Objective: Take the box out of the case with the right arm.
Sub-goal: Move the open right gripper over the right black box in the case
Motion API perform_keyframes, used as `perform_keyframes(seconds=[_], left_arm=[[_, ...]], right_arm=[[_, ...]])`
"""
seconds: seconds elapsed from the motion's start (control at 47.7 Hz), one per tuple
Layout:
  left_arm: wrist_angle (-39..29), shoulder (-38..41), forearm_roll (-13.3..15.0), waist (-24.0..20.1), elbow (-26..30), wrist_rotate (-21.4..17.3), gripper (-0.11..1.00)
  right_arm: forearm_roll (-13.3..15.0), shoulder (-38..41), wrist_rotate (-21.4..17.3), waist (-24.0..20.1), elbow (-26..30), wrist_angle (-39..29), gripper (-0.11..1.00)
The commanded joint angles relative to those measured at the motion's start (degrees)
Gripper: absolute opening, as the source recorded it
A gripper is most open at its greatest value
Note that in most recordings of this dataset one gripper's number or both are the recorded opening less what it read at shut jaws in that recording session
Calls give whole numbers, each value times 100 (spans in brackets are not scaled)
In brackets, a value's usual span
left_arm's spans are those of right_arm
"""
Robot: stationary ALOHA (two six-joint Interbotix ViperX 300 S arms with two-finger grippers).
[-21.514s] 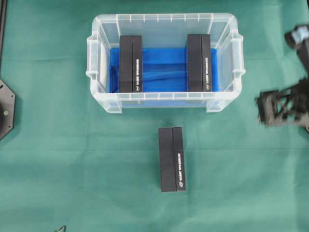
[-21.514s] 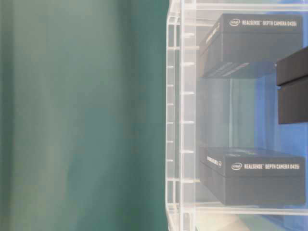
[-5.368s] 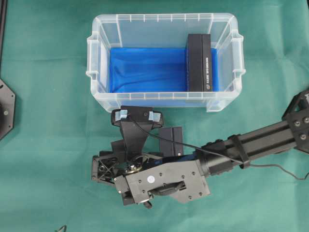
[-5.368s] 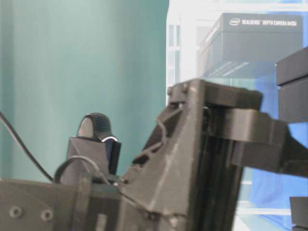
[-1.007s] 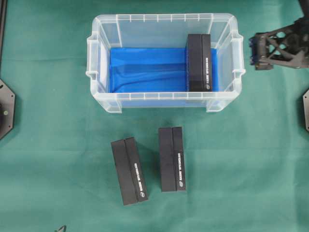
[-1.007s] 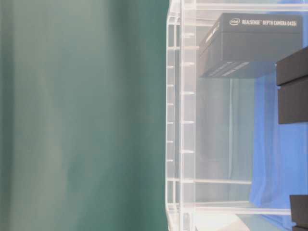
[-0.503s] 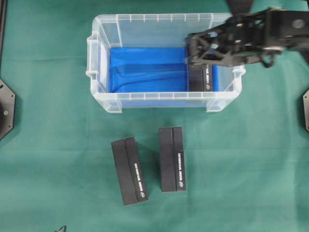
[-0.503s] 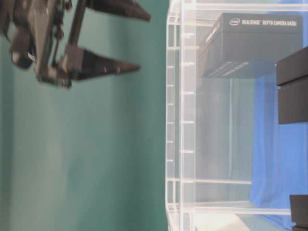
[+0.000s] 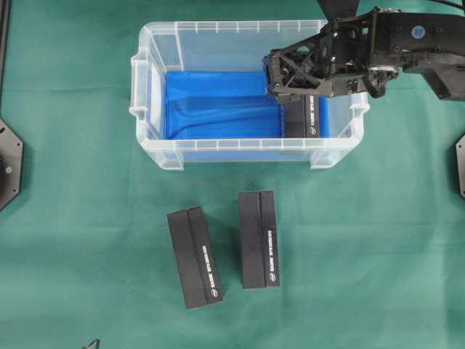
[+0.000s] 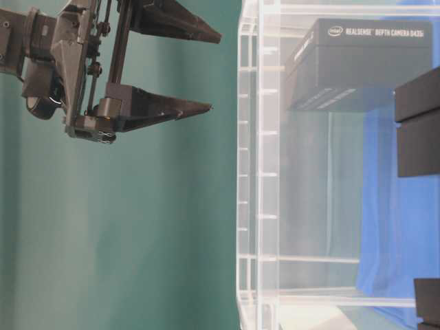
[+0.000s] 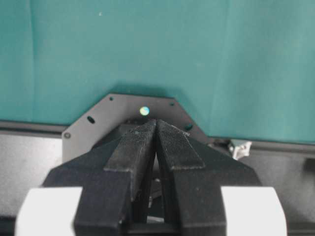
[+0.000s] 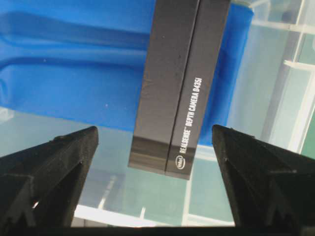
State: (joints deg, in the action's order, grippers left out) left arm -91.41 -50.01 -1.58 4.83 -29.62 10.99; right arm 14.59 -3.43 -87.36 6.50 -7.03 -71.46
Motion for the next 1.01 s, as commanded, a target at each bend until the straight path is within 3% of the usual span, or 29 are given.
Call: perform_keyframes(seconds=[0.0,0.986], left_arm=[[18,53,-18,0,53,0,0],[18,62,-18,0,53,9,0]], right_arm=[[35,-79,18,26,97,9,94],[35,-79,70,88,53,9,94]])
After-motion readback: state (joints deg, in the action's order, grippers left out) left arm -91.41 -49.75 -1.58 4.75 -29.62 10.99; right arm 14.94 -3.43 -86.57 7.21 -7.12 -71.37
